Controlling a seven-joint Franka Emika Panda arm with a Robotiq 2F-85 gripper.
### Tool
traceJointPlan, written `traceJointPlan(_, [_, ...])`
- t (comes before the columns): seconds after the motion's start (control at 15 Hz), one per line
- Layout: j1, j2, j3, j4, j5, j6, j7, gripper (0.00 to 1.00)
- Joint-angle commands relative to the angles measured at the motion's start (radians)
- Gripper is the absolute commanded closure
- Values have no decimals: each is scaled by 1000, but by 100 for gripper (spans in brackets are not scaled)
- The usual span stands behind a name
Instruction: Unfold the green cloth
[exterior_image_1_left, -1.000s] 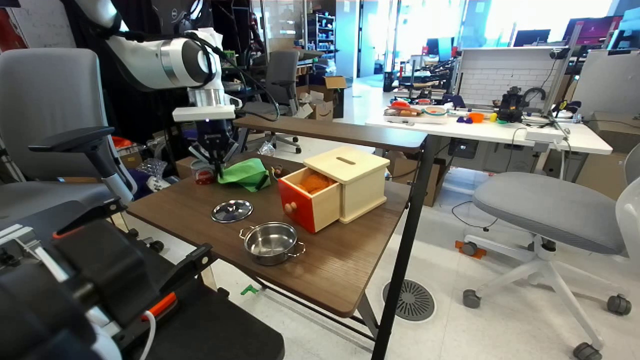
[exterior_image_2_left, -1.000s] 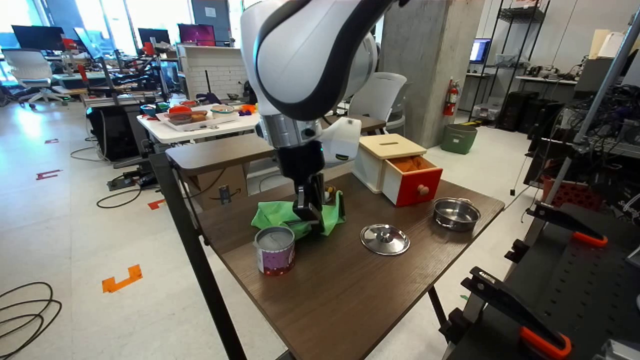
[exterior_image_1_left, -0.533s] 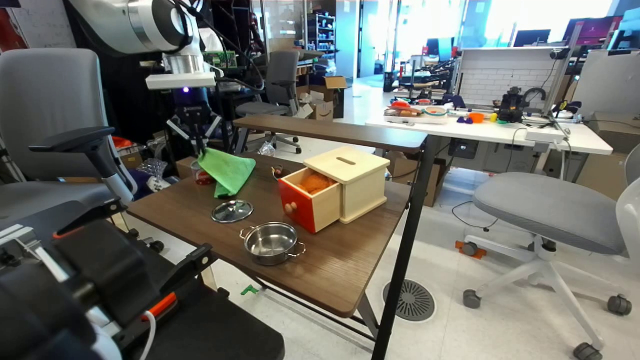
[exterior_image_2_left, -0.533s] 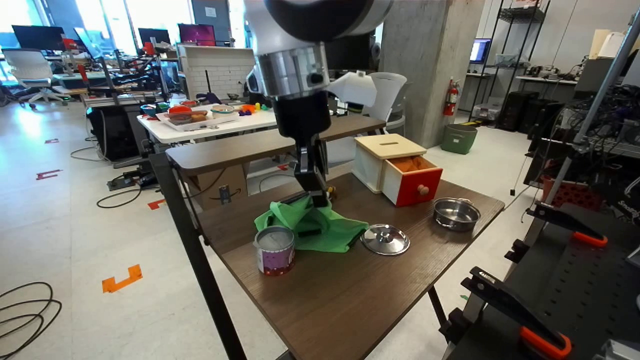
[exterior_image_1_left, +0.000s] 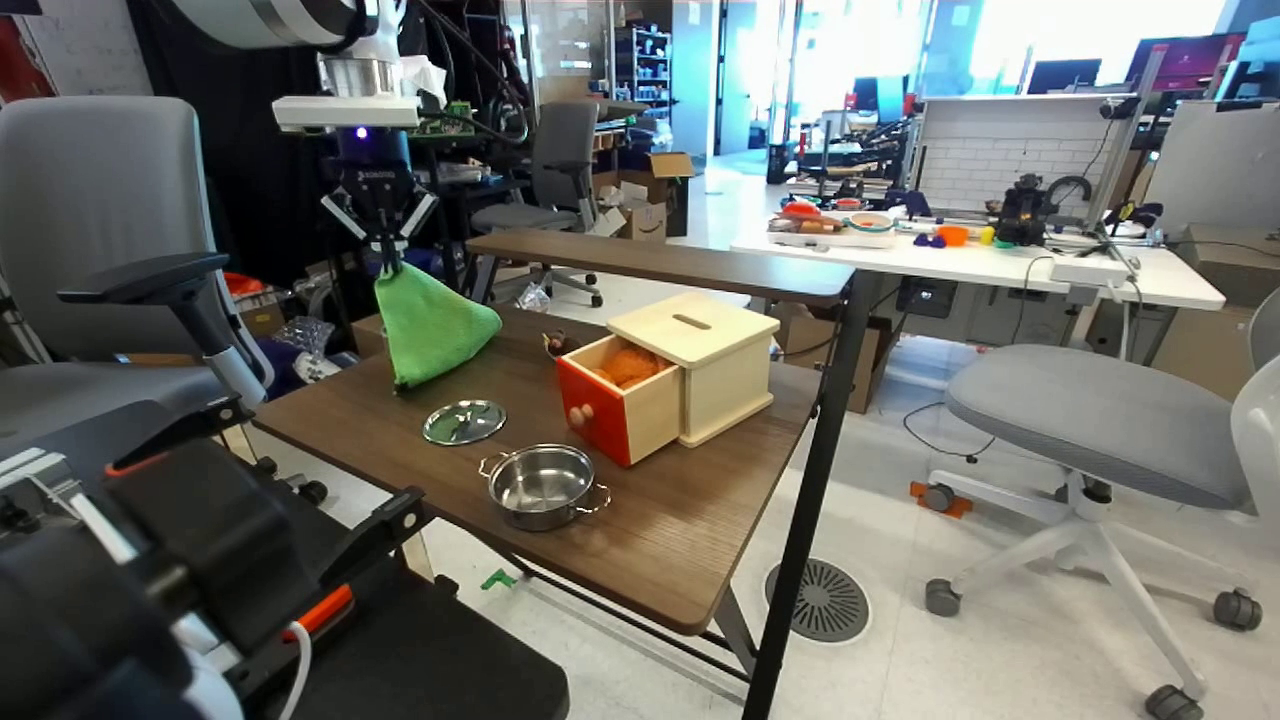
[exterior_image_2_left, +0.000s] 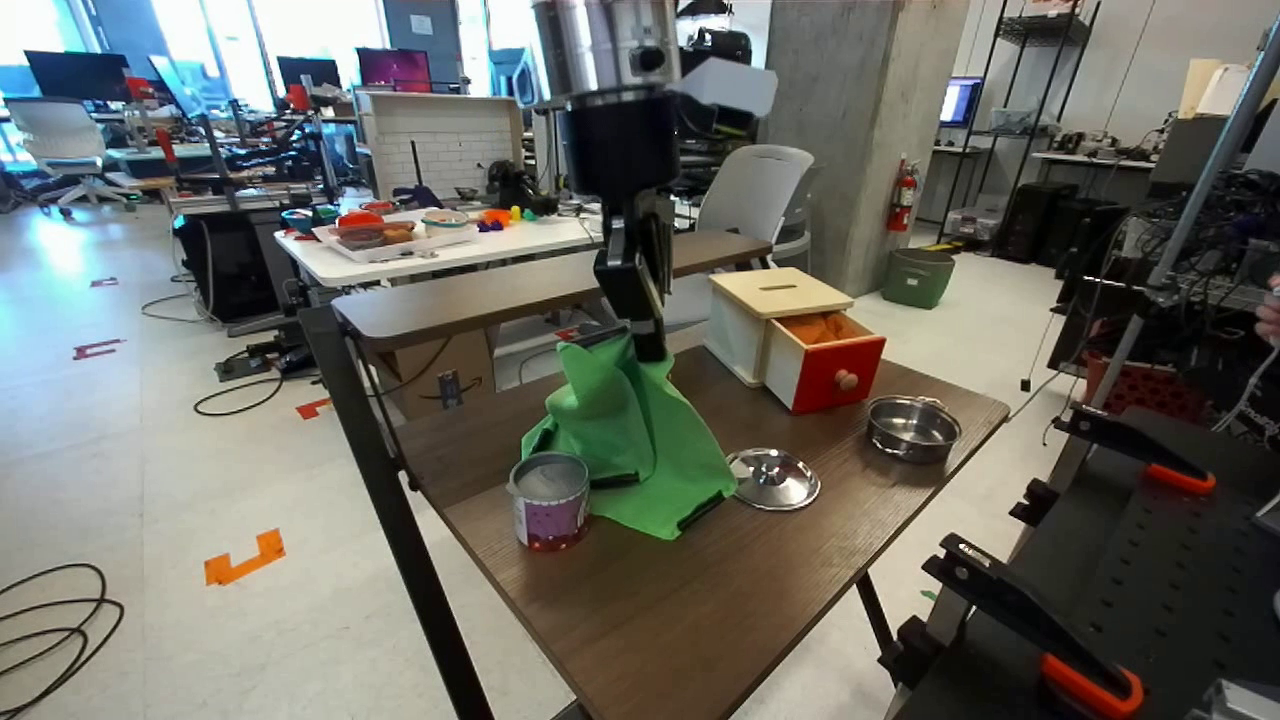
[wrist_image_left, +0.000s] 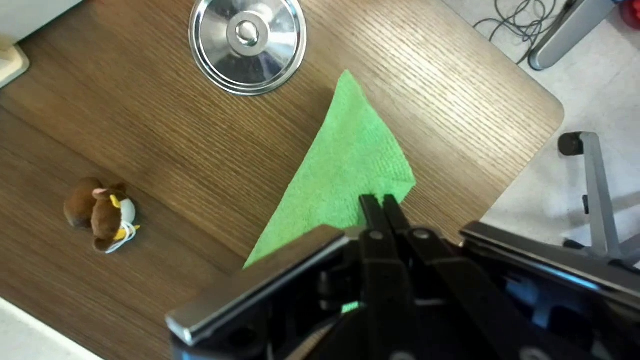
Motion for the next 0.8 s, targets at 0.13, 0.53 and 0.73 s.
traceJointPlan(0.13, [-96, 90, 6, 47, 144, -26, -16, 99])
traceJointPlan(0.53, [-179, 138, -26, 77, 205, -10, 19, 99])
traceJointPlan(0.73, [-179, 144, -48, 96, 187, -5, 53, 99])
